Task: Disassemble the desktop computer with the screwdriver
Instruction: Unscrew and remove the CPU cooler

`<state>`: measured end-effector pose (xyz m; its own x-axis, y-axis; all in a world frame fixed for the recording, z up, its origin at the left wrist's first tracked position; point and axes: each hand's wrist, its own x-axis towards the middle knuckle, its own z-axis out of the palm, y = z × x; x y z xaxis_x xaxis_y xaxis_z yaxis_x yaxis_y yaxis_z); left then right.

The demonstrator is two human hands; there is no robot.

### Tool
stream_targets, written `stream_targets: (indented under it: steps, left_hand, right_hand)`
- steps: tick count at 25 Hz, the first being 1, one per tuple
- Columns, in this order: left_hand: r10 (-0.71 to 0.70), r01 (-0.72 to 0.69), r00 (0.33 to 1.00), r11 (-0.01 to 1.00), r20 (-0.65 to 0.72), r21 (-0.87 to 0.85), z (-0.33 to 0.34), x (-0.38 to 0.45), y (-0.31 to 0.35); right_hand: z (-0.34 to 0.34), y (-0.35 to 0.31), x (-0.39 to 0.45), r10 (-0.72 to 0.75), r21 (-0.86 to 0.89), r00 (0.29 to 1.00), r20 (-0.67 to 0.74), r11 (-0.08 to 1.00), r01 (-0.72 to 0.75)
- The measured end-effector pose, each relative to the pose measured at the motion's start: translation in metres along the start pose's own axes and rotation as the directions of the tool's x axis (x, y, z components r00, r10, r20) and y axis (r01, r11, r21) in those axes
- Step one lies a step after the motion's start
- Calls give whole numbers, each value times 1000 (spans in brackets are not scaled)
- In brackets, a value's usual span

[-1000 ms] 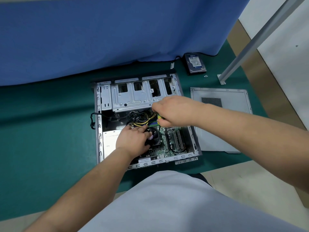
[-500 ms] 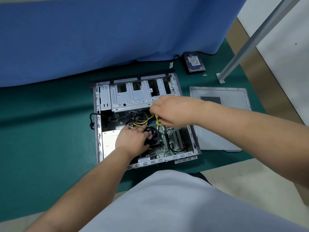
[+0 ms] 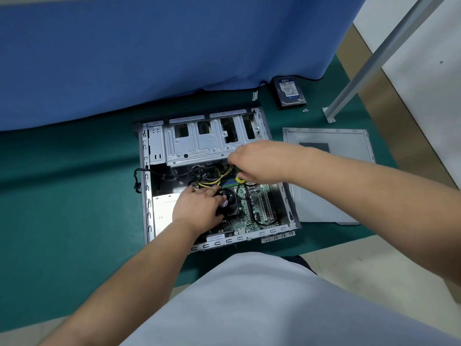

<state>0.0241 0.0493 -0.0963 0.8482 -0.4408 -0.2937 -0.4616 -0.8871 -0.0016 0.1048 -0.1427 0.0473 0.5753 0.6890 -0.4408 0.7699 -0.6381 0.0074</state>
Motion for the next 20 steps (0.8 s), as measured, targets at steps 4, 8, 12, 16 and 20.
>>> stream_targets:
  steps: [4, 8, 12, 16, 20]
  left_hand:
    - [-2, 2, 1000, 1000, 1, -1, 0, 0, 0]
    - [0, 0, 1000, 1000, -3, 7, 0, -1, 0]
    - [3, -3, 1000, 1000, -2, 10, 0, 0, 0]
    - [8, -7, 1000, 1000, -5, 14, -1, 0, 0]
    - [6, -6, 1000, 1000, -4, 20, 0, 0, 0]
  right_hand:
    - [-10, 13, -4, 17, 166, 995, 103, 986, -34]
    - [4, -6, -1, 329, 352, 944, -5, 884, -306]
    - [6, -12, 7, 336, 45, 936, -108, 942, -333]
    - [-4, 3, -4, -101, -46, 993, 53, 994, 103]
    - [4, 2, -3, 131, 93, 990, -49, 988, -126]
